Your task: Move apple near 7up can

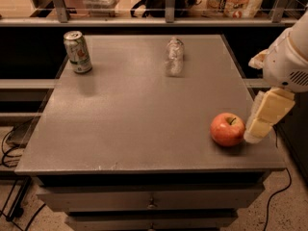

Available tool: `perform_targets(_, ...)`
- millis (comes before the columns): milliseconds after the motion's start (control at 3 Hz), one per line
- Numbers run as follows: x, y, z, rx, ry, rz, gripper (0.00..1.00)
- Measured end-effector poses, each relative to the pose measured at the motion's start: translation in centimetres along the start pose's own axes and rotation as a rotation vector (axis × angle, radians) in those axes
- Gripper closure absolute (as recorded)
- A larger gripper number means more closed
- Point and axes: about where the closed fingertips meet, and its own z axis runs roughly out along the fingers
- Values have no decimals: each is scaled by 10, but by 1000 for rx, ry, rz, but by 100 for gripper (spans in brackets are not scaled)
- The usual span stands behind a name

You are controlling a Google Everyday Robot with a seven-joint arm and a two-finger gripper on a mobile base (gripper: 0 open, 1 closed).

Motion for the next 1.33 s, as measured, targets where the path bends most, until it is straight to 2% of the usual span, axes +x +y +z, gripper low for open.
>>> perform_targets(667,-8,12,58,-114,-18,10,0)
perform_targets(1000,-8,23,75,-161,-20,5,15)
perform_targets(1333,-6,30,84,-192,-19,21,38)
